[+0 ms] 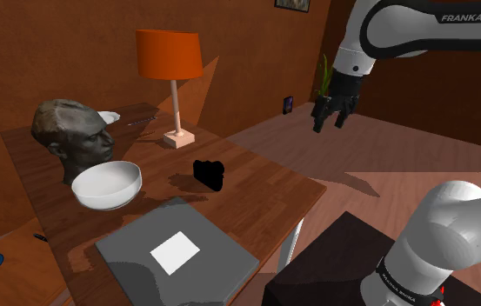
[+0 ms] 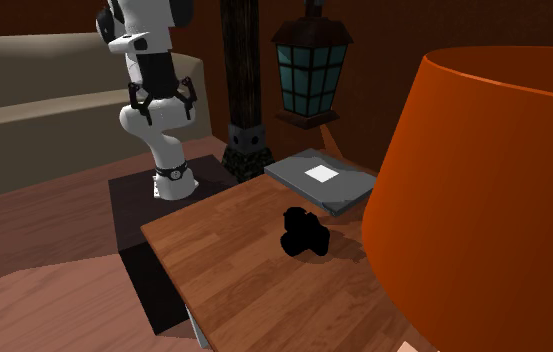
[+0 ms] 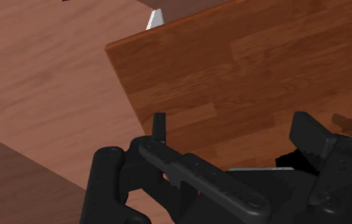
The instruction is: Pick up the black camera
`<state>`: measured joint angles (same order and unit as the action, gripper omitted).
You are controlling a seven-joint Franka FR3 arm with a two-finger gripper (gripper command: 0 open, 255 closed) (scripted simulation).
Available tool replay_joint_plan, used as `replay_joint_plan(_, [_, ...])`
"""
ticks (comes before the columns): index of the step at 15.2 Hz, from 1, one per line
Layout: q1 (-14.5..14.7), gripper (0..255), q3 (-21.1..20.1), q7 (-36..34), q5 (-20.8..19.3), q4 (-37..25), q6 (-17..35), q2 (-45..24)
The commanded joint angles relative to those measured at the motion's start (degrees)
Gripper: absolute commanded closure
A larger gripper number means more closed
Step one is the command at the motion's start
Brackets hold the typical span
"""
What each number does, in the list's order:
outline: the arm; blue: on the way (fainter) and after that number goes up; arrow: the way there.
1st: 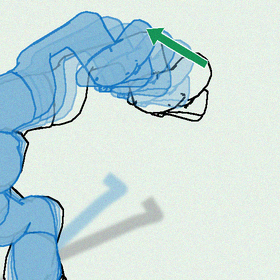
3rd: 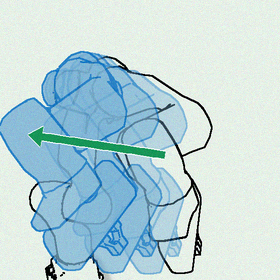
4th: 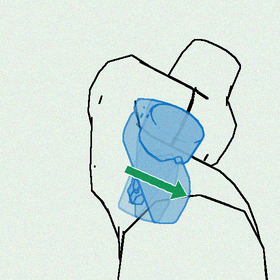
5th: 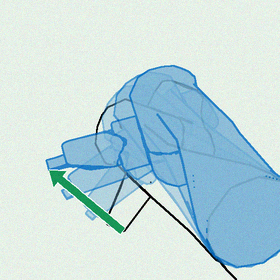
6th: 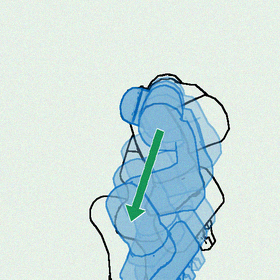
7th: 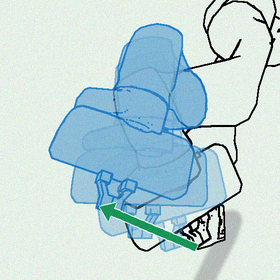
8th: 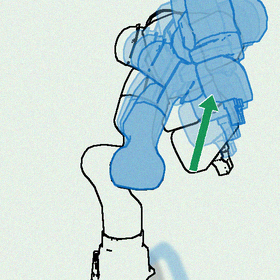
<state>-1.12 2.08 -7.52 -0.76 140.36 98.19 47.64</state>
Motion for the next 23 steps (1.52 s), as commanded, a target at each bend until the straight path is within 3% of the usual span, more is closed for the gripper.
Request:
replay_joint_plan(1, [0.0, 0, 0.0, 0.0, 0.0, 0.0, 0.0, 0.0])
replay_joint_plan(12, [3.9, 0, -6.2, -4.7, 3.3, -5.7, 14.4, -21.0])
replay_joint_plan(23, [6.6, 0, -11.4, -9.8, 2.0, -19.6, 22.6, -44.2])
